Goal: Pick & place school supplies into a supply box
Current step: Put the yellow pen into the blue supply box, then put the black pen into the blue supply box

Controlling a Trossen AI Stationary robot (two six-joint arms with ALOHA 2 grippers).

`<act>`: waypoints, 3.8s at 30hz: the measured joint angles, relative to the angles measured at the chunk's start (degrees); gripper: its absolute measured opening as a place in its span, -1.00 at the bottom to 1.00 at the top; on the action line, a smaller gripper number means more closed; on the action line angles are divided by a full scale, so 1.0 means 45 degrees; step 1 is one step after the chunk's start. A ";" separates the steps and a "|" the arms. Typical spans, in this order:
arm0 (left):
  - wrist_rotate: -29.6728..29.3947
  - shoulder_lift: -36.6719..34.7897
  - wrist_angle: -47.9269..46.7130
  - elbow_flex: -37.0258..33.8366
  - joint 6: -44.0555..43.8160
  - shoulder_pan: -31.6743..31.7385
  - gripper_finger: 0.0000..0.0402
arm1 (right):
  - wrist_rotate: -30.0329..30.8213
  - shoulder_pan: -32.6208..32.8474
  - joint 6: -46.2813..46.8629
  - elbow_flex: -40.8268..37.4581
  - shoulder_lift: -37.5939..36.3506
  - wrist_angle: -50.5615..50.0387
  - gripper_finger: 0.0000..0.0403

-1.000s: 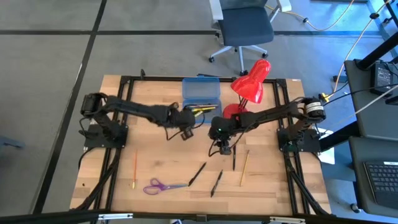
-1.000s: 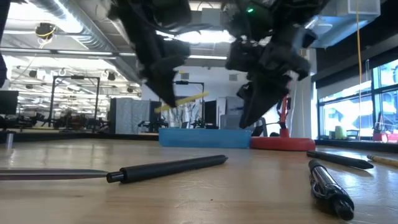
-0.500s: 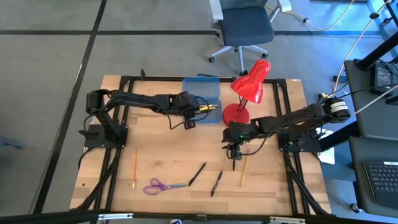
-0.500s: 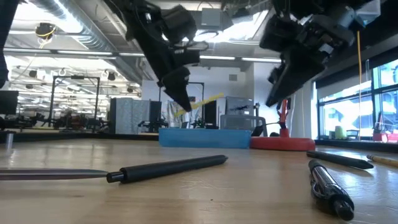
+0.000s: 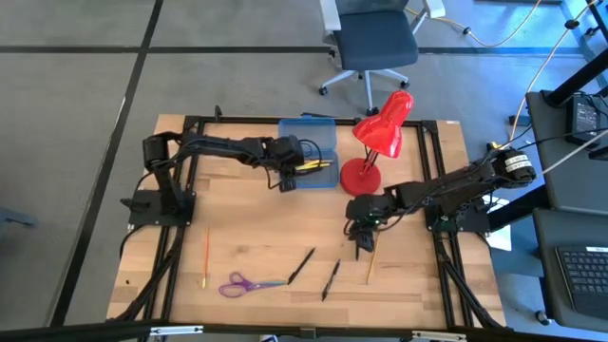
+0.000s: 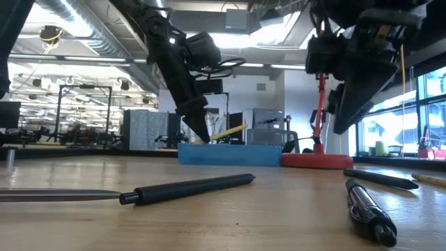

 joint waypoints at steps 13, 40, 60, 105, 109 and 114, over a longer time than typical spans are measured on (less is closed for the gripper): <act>0.0321 0.0385 0.0055 -0.0005 0.0093 0.0282 -0.73 | 0.1002 -0.0030 0.2691 0.0000 0.0005 -0.1973 -0.24; 0.0121 0.0672 0.0386 -0.0005 0.0260 0.0138 -0.57 | 0.2976 0.0028 0.5404 0.0010 0.0483 -0.2480 -0.24; 0.0131 0.0672 0.0381 -0.0005 0.0418 0.0129 -0.10 | 0.2996 0.0028 0.6827 0.0040 0.1954 -0.1946 -0.24; 0.0102 0.0667 0.0279 -0.0005 0.0321 0.0129 -0.11 | 0.4060 0.0315 -0.2325 0.0498 0.2375 -0.2345 -0.76; 0.0102 0.0667 0.0279 -0.0005 0.0318 0.0129 -0.10 | 0.4059 0.0315 -0.2299 0.0500 0.2375 -0.2349 -0.73; 0.0088 0.0451 0.0091 -0.0002 0.0321 0.0129 -0.11 | 0.4047 0.0315 -0.2411 0.0500 0.2375 -0.2345 -0.74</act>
